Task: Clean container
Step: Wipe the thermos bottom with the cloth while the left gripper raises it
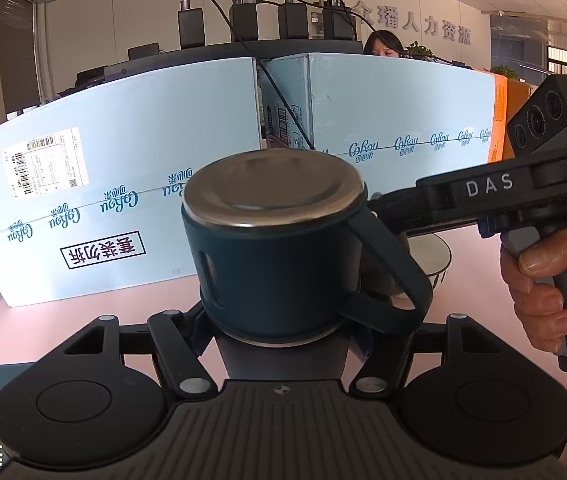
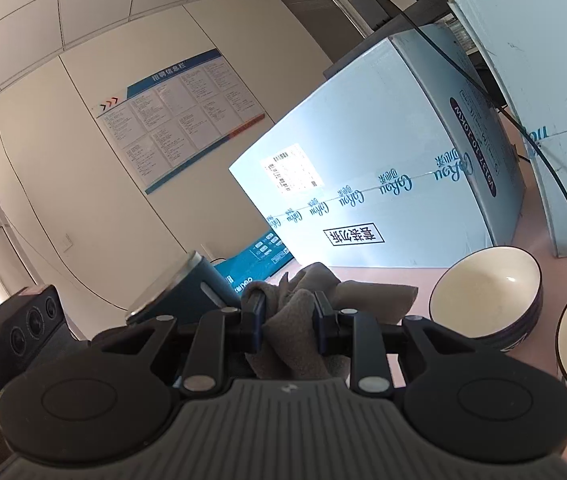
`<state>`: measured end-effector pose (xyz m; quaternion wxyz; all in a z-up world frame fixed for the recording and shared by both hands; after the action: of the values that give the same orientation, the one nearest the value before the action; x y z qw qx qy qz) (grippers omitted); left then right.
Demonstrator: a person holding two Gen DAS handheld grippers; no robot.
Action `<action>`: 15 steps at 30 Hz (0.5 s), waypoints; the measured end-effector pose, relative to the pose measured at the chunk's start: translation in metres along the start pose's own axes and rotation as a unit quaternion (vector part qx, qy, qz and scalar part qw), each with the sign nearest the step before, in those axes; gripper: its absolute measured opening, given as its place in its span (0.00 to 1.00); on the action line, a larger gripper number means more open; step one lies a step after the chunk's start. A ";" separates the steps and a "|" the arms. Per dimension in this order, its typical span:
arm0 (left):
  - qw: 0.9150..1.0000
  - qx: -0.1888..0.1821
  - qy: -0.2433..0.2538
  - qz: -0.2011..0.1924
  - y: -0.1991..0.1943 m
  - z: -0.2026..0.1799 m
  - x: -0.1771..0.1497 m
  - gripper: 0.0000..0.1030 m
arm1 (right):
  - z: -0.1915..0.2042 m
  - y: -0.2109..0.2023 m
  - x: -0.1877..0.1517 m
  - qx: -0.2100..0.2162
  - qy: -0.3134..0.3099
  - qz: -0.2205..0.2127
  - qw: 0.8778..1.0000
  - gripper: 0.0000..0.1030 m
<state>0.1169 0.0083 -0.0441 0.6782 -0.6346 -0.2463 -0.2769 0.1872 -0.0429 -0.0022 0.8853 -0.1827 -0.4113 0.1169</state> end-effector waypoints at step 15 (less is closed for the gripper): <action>0.998 -0.038 0.055 0.015 0.007 -0.004 0.007 0.60 | -0.018 0.000 -0.017 0.004 0.051 0.016 0.999 0.27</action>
<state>0.1263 0.0038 -0.0445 0.6706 -0.6472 -0.1882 -0.3099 0.1903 -0.0535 -0.0245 0.9038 -0.1918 -0.3623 0.1229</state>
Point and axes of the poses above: each gripper's, at about its wrist camera, not at the fingertips, and y roughly the way its jaws point, z to its left, x to its top, the point moved 9 cm from there along y, roughly the way its jaws point, and after that the axes turned 14 degrees about z, right-handed, at the moved point
